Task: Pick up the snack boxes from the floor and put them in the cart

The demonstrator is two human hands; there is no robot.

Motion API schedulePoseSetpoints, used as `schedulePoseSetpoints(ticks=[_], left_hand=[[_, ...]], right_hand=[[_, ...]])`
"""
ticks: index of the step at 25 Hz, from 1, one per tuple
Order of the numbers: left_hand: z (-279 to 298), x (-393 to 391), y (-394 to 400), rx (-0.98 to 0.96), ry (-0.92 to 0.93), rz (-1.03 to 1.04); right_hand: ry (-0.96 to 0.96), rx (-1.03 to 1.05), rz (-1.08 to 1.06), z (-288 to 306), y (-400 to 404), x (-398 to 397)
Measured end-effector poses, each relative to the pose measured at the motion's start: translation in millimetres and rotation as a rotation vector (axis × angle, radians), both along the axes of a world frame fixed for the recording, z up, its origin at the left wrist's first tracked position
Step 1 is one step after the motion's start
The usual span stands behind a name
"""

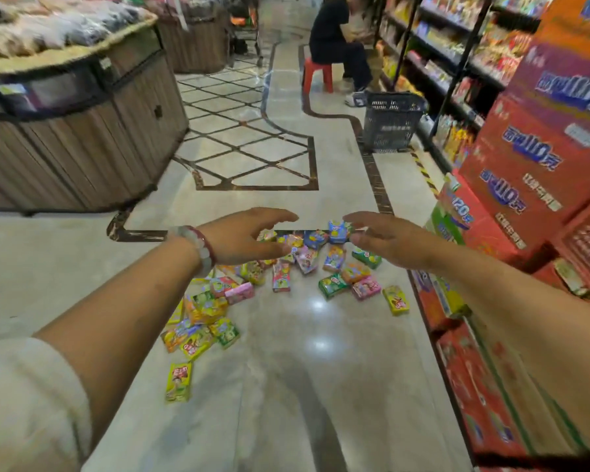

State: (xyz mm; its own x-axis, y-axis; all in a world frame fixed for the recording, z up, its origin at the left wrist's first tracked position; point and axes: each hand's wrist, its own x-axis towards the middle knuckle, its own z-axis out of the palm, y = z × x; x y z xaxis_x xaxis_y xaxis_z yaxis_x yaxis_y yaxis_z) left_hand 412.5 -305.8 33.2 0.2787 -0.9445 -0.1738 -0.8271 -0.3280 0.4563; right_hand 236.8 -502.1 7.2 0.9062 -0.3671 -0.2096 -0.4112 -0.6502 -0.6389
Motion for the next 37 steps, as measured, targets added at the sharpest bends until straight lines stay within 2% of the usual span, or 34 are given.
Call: schedulePoseSetpoints(ticks=[8, 18, 22, 27, 32, 35, 37], left_hand=[[-85.6, 125.5, -148.7, 0.028, 0.153, 0.107], [-248.5, 303.0, -258.6, 0.122, 0.325, 0.315], [-359.5, 359.0, -293.0, 0.143, 0.372, 0.424], [-540.3, 383.0, -317.6, 0.192, 0.432, 0.556], [-739.1, 393.2, -323.9, 0.264, 0.396, 0.694], [-827.4, 417.3, -331.8, 0.356, 0.413, 0.772], [-862.8, 432.9, -340.5, 0.365, 0.452, 0.783]], right_hand=[[0.086, 0.133, -0.039, -92.1, -148.6, 142.4], [0.272, 0.156, -0.069, -252.9, -264.7, 326.1], [0.349, 0.193, -0.135, -363.3, -296.1, 380.5], [0.376, 0.207, -0.188, -537.1, -326.0, 407.7], [0.254, 0.284, -0.475, -721.3, -352.1, 437.9], [0.231, 0.384, -0.602, -793.7, -361.4, 467.1], [0.206, 0.388, -0.569, -829.6, -370.8, 475.6]])
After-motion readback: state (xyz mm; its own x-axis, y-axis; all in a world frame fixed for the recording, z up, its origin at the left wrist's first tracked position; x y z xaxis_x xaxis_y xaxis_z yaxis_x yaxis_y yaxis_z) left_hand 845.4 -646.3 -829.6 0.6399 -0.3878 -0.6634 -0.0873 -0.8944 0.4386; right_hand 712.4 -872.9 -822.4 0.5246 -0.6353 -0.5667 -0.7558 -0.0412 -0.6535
